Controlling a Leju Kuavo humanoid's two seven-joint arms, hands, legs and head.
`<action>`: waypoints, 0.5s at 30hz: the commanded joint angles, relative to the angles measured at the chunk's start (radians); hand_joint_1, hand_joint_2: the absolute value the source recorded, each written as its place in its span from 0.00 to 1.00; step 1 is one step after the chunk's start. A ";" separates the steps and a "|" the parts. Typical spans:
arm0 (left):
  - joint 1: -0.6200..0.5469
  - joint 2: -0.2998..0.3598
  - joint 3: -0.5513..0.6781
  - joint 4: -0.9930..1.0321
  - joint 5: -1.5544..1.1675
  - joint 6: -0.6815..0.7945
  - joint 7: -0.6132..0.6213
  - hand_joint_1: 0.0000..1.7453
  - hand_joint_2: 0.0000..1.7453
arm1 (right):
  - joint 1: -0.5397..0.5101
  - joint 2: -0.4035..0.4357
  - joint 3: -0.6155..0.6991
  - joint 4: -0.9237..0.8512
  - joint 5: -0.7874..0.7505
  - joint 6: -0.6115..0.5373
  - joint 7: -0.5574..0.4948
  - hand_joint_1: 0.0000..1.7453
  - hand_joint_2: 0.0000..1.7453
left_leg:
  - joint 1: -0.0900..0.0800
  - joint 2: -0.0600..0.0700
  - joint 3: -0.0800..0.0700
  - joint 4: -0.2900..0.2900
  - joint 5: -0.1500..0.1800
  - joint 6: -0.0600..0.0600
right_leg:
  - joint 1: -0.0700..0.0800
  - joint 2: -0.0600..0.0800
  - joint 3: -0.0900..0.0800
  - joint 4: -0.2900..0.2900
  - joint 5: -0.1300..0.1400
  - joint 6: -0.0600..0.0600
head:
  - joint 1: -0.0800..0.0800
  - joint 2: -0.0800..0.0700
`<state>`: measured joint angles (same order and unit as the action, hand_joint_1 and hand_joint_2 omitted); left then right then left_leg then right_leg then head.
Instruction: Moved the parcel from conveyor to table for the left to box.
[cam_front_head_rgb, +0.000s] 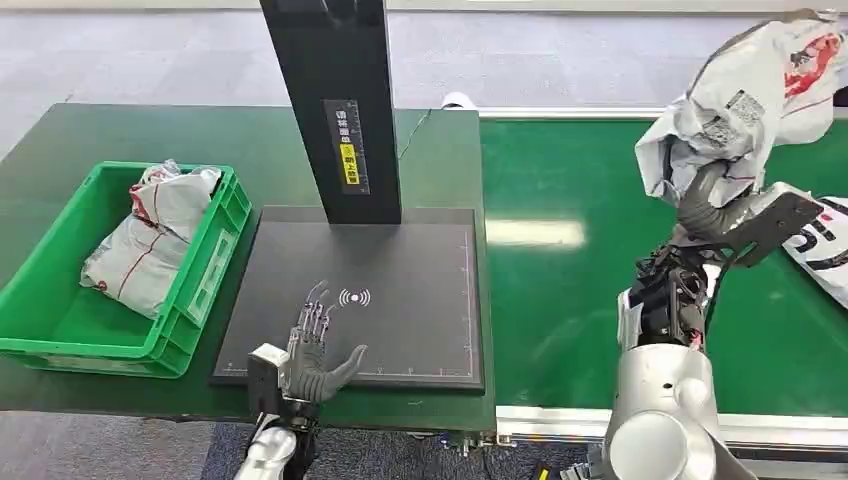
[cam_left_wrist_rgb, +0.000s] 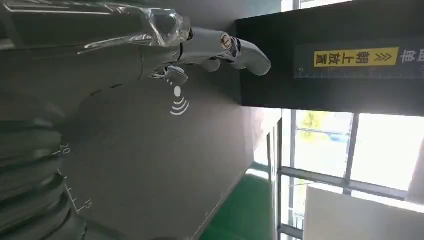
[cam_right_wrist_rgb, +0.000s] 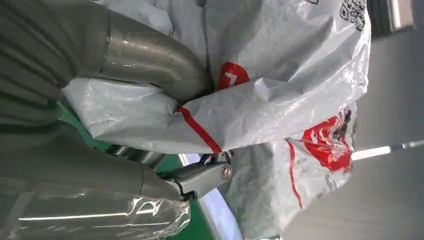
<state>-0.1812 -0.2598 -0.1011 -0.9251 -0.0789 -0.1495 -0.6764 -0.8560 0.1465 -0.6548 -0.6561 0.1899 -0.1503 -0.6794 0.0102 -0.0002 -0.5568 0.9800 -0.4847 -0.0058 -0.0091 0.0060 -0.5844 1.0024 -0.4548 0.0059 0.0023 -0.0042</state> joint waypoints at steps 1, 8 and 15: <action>0.003 0.013 0.010 -0.020 -0.016 0.008 0.000 0.00 1.00 | -0.032 0.090 0.338 0.251 0.087 0.013 0.045 1.00 1.00 | 0.000 0.009 0.003 -0.001 -0.001 0.000 | 0.000 0.009 -0.001 -0.001 0.002 -0.001 | 0.000 0.000; 0.085 0.066 0.112 -0.256 0.009 0.041 0.017 0.00 1.00 | 0.058 0.203 0.783 0.374 0.134 0.169 0.280 1.00 1.00 | 0.002 0.014 0.006 -0.004 -0.002 -0.001 | 0.002 0.014 0.001 -0.002 0.002 -0.002 | 0.000 0.000; 0.094 0.056 0.108 -0.226 0.002 0.035 0.003 0.00 1.00 | 0.046 0.203 1.004 0.372 -0.026 0.176 0.320 1.00 1.00 | 0.002 0.002 0.001 -0.001 -0.001 -0.002 | 0.002 0.002 -0.001 0.000 -0.002 -0.002 | 0.000 0.000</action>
<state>-0.1178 -0.2331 -0.0282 -1.1212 -0.0713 -0.1114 -0.6695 -0.7721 0.3304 0.0269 -0.3994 0.2177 0.0267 -0.3795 0.0129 -0.0032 -0.5594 0.9794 -0.4843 -0.0083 -0.0064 0.0041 -0.5872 1.0037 -0.4566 0.0036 0.0027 -0.0042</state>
